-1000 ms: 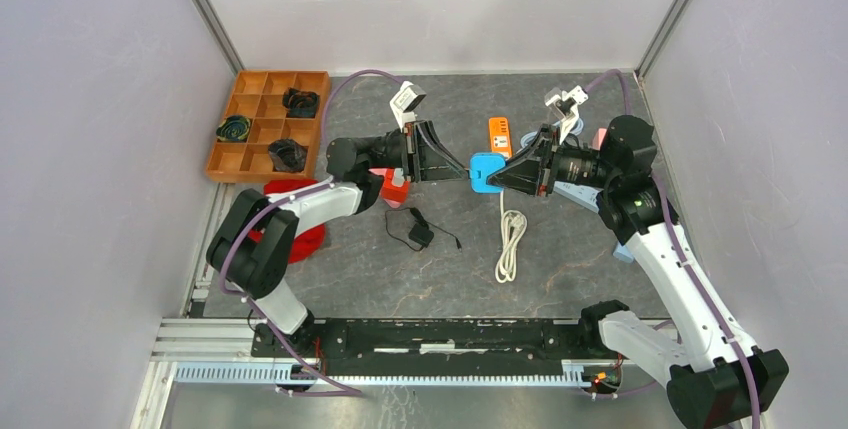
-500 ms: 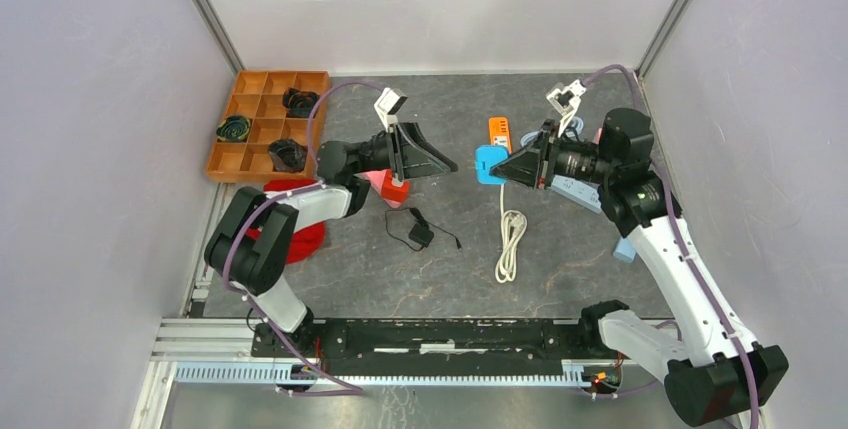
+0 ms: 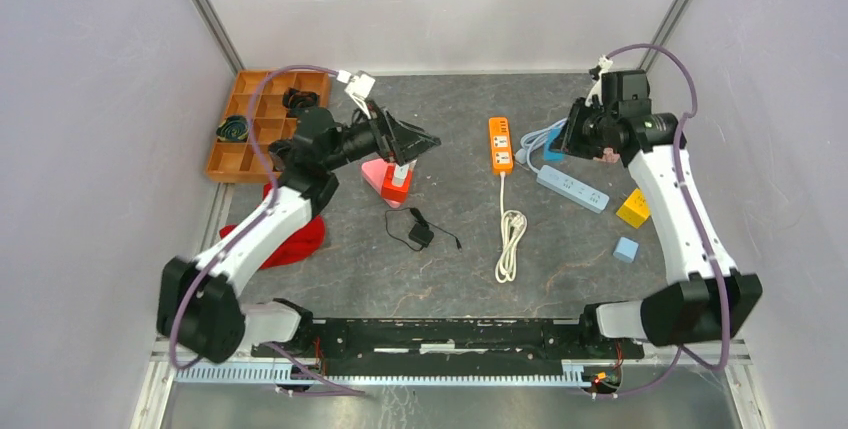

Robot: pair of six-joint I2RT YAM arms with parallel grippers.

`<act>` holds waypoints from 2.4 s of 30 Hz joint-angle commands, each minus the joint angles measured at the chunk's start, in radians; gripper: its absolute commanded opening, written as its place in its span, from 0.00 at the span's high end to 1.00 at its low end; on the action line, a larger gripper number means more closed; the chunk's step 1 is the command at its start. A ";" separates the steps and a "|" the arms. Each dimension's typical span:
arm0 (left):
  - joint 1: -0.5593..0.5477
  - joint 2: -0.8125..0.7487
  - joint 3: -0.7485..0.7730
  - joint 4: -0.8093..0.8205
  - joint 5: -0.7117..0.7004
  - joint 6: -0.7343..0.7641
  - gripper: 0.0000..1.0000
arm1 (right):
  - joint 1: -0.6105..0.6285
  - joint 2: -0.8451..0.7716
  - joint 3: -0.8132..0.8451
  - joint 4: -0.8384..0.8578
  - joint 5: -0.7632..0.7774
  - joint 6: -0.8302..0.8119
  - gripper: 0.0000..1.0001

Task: Insert the plug
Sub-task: Insert the plug into the socket.

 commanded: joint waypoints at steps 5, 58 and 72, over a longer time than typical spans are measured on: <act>-0.009 -0.266 -0.018 -0.662 -0.530 0.515 0.00 | -0.132 0.223 0.083 -0.251 0.336 0.063 1.00; -0.008 -0.318 -0.079 -0.677 -0.597 0.559 0.00 | -0.250 0.473 0.010 -0.089 0.278 0.072 1.00; -0.008 -0.321 -0.081 -0.673 -0.588 0.557 0.00 | -0.254 0.476 0.012 -0.095 0.292 0.061 1.00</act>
